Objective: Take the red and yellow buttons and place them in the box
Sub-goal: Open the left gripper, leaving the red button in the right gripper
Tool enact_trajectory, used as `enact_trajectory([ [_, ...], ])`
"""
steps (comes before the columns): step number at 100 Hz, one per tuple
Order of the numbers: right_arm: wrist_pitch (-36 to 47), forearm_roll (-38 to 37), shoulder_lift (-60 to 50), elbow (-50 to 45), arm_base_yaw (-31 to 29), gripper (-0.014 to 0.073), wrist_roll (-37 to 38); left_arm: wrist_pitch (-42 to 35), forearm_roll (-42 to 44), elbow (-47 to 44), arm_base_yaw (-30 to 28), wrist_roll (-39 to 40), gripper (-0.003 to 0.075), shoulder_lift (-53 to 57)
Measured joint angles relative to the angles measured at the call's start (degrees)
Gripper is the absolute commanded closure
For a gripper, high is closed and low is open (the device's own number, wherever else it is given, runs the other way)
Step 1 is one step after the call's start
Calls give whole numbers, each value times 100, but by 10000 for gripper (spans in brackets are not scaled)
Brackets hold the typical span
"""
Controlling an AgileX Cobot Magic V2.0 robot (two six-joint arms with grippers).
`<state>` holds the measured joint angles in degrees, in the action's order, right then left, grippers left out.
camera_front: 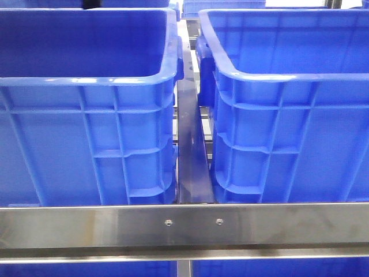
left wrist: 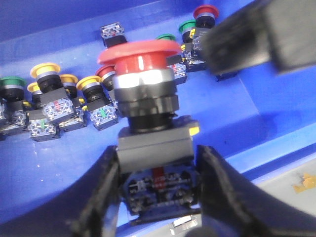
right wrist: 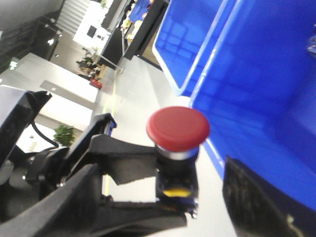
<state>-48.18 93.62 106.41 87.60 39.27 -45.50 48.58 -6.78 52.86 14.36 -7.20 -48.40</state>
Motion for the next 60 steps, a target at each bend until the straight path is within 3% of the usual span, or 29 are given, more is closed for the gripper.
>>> enact_trajectory([
  [60,-128,661,590,277,215,42,0,0,-38,0,0,0,739,0],
])
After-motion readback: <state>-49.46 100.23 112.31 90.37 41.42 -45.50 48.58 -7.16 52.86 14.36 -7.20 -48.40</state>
